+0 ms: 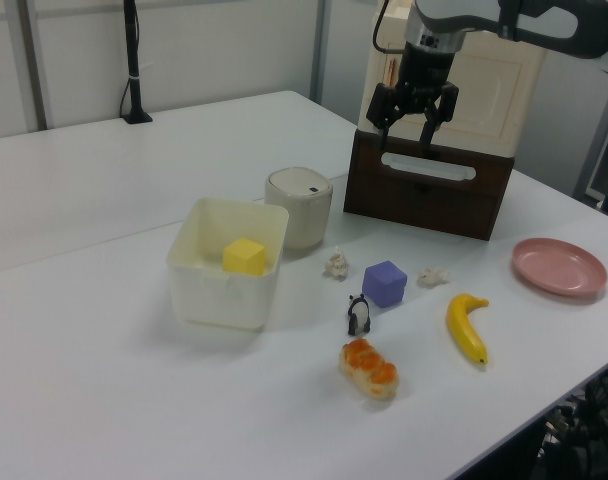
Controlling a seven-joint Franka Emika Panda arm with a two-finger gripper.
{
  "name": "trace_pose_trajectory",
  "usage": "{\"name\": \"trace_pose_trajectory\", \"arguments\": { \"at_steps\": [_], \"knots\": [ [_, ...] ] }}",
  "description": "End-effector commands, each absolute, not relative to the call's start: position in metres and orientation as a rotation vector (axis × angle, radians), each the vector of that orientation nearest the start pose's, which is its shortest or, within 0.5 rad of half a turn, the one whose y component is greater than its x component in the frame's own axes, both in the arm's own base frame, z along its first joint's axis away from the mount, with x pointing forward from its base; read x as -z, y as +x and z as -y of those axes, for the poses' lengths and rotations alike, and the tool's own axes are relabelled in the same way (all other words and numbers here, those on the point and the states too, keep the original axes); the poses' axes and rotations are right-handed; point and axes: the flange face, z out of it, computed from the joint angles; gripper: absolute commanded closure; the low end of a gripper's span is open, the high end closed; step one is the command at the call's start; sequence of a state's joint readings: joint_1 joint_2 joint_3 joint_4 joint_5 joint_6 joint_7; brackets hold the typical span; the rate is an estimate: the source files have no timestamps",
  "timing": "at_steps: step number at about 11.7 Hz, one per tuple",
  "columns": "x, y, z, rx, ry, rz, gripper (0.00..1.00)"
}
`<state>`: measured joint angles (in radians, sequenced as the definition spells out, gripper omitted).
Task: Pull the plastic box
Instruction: 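Move the open gripper from rest toward the cream plastic box, then lower the gripper into the cream box beside the yellow sponge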
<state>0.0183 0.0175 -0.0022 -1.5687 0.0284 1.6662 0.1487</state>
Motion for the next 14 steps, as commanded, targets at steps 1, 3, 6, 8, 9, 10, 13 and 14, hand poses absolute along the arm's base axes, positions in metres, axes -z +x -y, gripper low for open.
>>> {"name": "trace_pose_trajectory", "arguments": {
  "at_steps": [1, 3, 6, 8, 9, 10, 13, 14],
  "knots": [
    [-0.630, 0.571, -0.017, 0.197, -3.073, -0.164, 0.00],
    [-0.627, 0.577, -0.017, 0.279, -3.062, -0.165, 0.00],
    [-0.624, 0.579, -0.025, 0.286, -3.079, 0.092, 0.00],
    [-0.612, 0.585, -0.041, 0.263, -3.049, 0.564, 0.00],
    [-0.608, 0.585, -0.069, 0.251, -3.022, 0.700, 0.00],
    [-0.602, 0.586, -0.092, 0.235, -3.006, 0.768, 0.00],
    [-0.562, 0.598, -0.142, 0.170, -2.976, 0.899, 0.00],
    [-0.554, 0.608, -0.156, 0.250, -2.963, 0.918, 0.00]
  ]
}}
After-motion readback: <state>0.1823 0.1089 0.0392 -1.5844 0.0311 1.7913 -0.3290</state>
